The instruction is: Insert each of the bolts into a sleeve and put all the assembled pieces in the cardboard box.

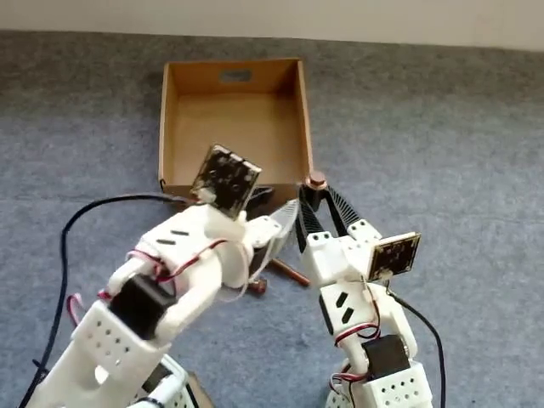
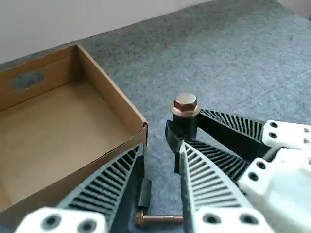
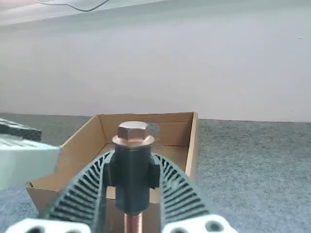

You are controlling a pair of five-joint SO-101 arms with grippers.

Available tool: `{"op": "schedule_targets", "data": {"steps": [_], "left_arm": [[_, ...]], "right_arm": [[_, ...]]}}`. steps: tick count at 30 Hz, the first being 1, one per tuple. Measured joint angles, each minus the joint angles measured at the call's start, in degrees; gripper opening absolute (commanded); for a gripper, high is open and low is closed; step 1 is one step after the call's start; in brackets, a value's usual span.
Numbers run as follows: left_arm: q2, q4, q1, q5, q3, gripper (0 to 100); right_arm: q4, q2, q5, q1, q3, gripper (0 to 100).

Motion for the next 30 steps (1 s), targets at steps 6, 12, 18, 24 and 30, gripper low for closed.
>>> {"op": "schedule_targets", "data": {"steps": [6, 12, 18, 24, 30], "left_arm": [[-8.8, 1.9, -15.0, -7.7, 11.0, 13], [-16.1, -8.8, -30.6, -12.8, 28.5, 13], [-18.5, -14.1, -32.2, -13.3, 40.8, 10], [-19.1, -14.4, -32.1, -13.3, 43.7, 1], [-19.1, -14.4, -32.1, -13.3, 45.0, 1]], "right_arm": [[3.2, 0.0, 0.0, 0.0, 0.0, 0.6], [11.4, 0.0, 1.2, 0.0, -1.1, 0.6], [21.4, 0.0, 8.6, 0.0, -11.4, 0.6], [22.7, -0.1, 9.4, 0.0, -21.3, 0.6], [22.7, 4.8, 9.4, 0.0, -31.6, 0.6]]}}
